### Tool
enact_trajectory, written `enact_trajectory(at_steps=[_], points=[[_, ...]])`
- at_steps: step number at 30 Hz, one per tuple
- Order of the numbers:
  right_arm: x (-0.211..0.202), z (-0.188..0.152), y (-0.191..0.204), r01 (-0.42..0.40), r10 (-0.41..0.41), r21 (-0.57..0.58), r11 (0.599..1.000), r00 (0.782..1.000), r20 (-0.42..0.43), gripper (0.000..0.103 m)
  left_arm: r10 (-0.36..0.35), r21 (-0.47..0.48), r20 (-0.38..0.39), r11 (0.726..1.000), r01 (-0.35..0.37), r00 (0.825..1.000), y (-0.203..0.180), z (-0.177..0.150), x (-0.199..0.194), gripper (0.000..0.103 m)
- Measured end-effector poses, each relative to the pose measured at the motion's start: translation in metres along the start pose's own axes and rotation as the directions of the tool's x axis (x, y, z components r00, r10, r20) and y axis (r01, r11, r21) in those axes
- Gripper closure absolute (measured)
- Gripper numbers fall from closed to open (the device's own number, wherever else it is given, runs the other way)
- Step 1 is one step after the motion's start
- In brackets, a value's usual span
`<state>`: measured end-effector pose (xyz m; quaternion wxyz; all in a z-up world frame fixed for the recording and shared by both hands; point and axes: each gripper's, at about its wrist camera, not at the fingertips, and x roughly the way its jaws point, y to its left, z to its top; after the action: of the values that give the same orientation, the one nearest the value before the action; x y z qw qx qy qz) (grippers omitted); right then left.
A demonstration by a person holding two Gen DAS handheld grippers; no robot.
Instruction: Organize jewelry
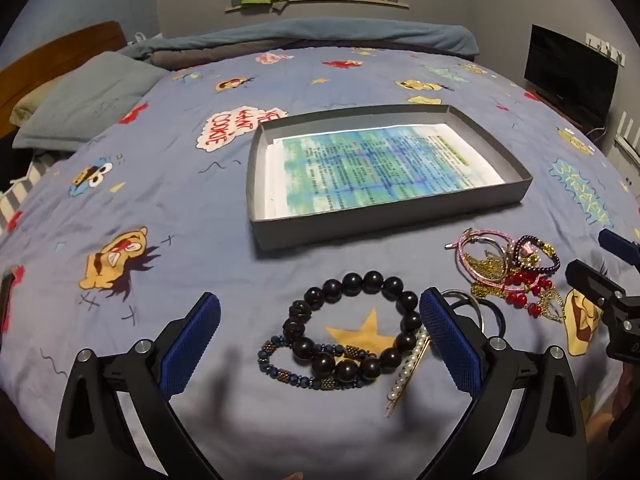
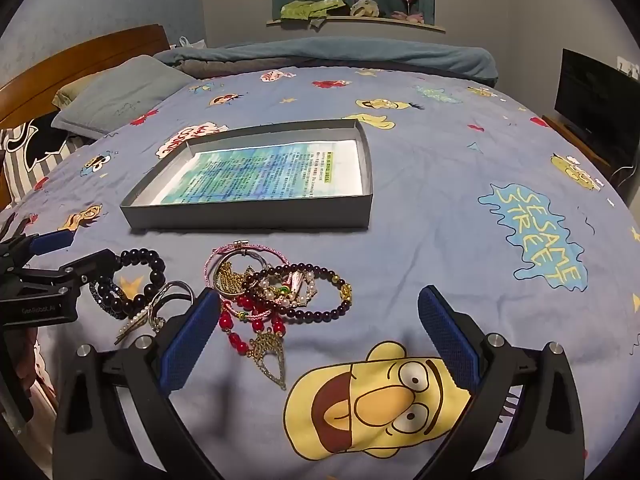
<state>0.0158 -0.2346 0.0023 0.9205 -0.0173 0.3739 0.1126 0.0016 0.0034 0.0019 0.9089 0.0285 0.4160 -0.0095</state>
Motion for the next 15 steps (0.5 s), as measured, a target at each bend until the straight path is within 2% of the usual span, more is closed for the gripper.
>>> enact_trajectory(at_steps=[15], points=[[0.0008, 0.0005, 0.0005, -0.007, 0.007, -0.002, 1.000, 1.000, -0.007, 0.005, 0.021, -0.016, 0.004, 1.000, -0.021, 1.000, 0.0038, -0.0048, 0.0033, 0.004]])
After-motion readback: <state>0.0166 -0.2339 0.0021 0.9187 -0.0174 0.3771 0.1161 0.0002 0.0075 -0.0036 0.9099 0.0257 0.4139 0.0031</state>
